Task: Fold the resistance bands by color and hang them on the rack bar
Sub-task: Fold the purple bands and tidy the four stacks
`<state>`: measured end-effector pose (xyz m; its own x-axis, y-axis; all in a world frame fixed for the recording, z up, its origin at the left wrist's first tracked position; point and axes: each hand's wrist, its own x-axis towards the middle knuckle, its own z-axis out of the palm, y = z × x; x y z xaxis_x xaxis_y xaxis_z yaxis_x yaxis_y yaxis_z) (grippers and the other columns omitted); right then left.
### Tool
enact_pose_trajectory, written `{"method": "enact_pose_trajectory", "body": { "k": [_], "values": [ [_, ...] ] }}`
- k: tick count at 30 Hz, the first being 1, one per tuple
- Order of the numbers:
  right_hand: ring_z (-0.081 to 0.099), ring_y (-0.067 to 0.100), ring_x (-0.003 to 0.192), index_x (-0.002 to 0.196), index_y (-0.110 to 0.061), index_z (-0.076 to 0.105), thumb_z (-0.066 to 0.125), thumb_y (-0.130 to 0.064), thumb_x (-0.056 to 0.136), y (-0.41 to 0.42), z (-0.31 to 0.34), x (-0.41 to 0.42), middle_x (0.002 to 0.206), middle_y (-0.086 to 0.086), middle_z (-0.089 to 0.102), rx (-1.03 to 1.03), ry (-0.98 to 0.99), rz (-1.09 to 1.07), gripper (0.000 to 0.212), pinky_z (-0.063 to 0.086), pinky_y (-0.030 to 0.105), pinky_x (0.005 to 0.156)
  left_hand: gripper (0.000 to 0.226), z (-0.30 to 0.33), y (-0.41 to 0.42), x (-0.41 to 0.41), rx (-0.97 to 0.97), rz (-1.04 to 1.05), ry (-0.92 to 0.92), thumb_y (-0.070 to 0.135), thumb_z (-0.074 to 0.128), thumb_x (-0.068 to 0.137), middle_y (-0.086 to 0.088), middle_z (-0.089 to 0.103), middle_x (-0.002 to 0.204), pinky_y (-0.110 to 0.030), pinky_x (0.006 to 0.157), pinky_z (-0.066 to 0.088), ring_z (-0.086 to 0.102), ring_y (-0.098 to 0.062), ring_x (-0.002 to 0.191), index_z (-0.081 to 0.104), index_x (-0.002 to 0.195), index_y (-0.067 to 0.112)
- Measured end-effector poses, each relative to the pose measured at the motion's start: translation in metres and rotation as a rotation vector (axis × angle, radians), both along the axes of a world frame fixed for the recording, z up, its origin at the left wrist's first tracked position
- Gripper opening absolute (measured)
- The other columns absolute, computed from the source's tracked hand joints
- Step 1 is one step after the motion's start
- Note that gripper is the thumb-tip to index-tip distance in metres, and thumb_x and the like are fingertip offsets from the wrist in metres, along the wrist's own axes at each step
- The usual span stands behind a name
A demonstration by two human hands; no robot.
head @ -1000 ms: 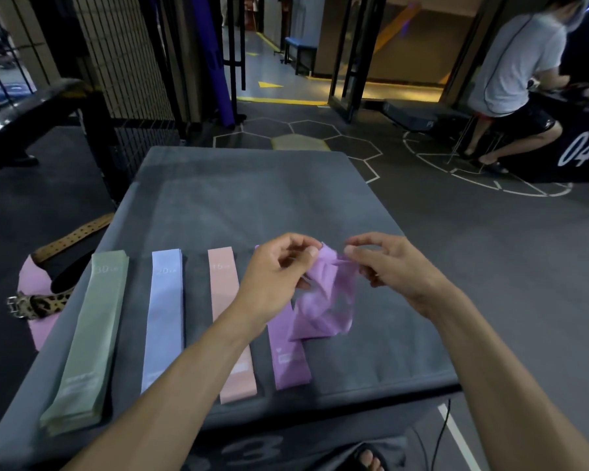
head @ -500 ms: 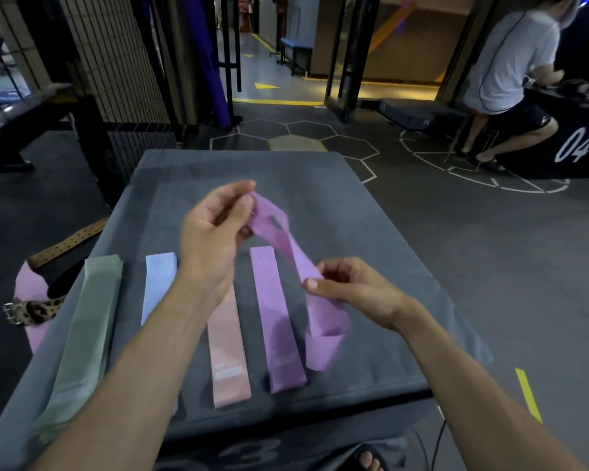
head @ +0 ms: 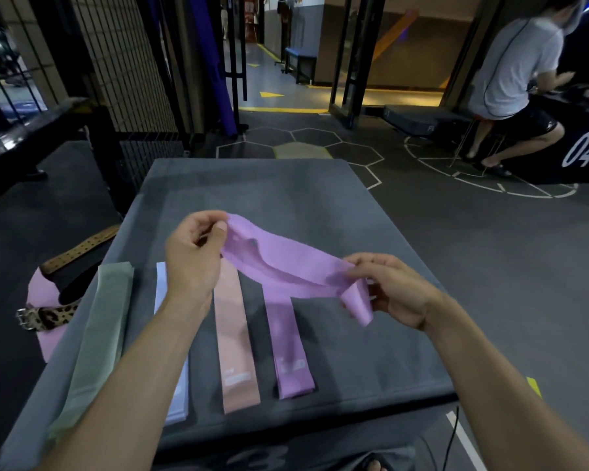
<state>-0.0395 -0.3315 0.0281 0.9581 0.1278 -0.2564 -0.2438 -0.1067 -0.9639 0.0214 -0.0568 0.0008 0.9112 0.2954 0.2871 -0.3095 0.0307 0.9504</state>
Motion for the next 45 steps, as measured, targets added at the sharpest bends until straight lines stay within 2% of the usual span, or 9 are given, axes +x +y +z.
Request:
{"method": "enact_pose_trajectory", "body": {
  "k": [6,13,16,20,24,28,33,40,45],
  "values": [
    [0.064,0.026,0.067,0.094,-0.006,0.069,0.059,-0.008,0.094,0.005,0.020,0.002,0.083,0.013,0.066,0.116,-0.116,-0.301,0.010,0.054,0.033,0.058,0.019,-0.014,-0.032,-0.016,0.613,-0.472,0.146,0.028,0.066,0.096,0.019,0.061,0.120,-0.027,0.095,0.048,0.061,-0.007,0.108,0.068,0.106,0.044],
    [0.064,0.026,0.069,0.100,0.001,0.065,0.061,-0.012,0.095,0.020,0.022,-0.001,0.081,0.015,0.065,0.113,-0.124,-0.383,0.014,0.056,0.035,0.058,0.038,0.017,-0.064,-0.050,0.480,-0.647,-0.082,0.046,0.076,0.079,0.018,0.065,0.117,-0.019,0.085,0.053,0.062,-0.005,0.109,0.068,0.113,0.030],
    [0.067,0.026,0.064,0.106,0.005,0.061,0.062,-0.021,0.097,0.030,0.019,-0.005,0.075,0.014,0.068,0.149,-0.089,-0.322,0.027,0.057,0.036,0.061,0.022,0.010,-0.069,-0.047,0.530,-0.587,-0.098,0.035,0.079,0.080,0.008,0.064,0.109,-0.014,0.080,0.049,0.063,-0.005,0.100,0.070,0.098,0.024],
    [0.072,0.034,0.073,0.099,-0.003,0.060,0.055,-0.042,0.100,0.027,0.019,-0.006,0.084,0.020,0.070,0.112,-0.012,-0.248,0.040,0.061,0.044,0.069,0.009,0.008,-0.069,-0.041,0.275,-0.660,0.069,0.018,0.067,0.095,0.003,0.068,0.089,-0.021,0.084,0.052,0.062,-0.007,0.085,0.066,0.093,0.010],
    [0.065,0.018,0.083,0.108,-0.023,0.067,0.049,-0.035,0.102,0.017,0.011,-0.004,0.096,0.002,0.068,-0.280,-0.199,-0.147,0.022,0.054,0.035,0.074,0.014,0.013,-0.070,-0.045,-0.060,-0.772,0.332,0.017,0.054,0.103,-0.008,0.069,0.093,-0.036,0.082,0.059,0.066,-0.018,0.085,0.061,0.102,0.005],
    [0.063,0.017,0.105,0.108,-0.018,0.069,0.054,-0.038,0.096,0.016,0.003,-0.005,0.107,-0.003,0.069,-0.125,-0.151,0.110,0.028,0.046,0.039,0.097,0.019,0.013,-0.072,-0.046,-0.163,-0.793,0.416,0.020,0.051,0.104,-0.015,0.073,0.101,-0.037,0.085,0.055,0.070,-0.030,0.093,0.060,0.107,0.004],
    [0.056,0.019,0.080,0.093,-0.011,0.065,0.067,-0.017,0.093,0.010,-0.001,-0.005,0.088,0.008,0.061,0.009,-0.148,0.081,0.006,0.046,0.034,0.079,0.016,0.017,-0.073,-0.048,-0.374,-0.786,0.398,0.010,0.046,0.105,-0.015,0.062,0.078,-0.030,0.072,0.056,0.062,-0.024,0.069,0.057,0.099,0.000],
    [0.051,0.010,0.057,0.084,-0.011,0.065,0.065,-0.016,0.084,0.000,0.014,-0.007,0.068,0.003,0.057,0.217,-0.190,-0.019,0.005,0.049,0.021,0.054,0.034,0.017,-0.060,-0.046,-0.093,-0.833,0.372,0.025,0.073,0.083,0.009,0.064,0.088,-0.019,0.070,0.043,0.057,-0.007,0.084,0.066,0.115,0.017],
    [0.054,0.009,0.056,0.090,-0.009,0.066,0.066,-0.017,0.080,-0.002,0.018,-0.009,0.067,0.000,0.059,0.271,-0.210,-0.021,0.013,0.048,0.020,0.052,0.057,0.017,-0.056,-0.049,0.259,-0.854,0.245,0.019,0.090,0.073,-0.001,0.054,0.102,-0.026,0.083,0.049,0.055,-0.010,0.093,0.063,0.119,0.038]
  ]
}}
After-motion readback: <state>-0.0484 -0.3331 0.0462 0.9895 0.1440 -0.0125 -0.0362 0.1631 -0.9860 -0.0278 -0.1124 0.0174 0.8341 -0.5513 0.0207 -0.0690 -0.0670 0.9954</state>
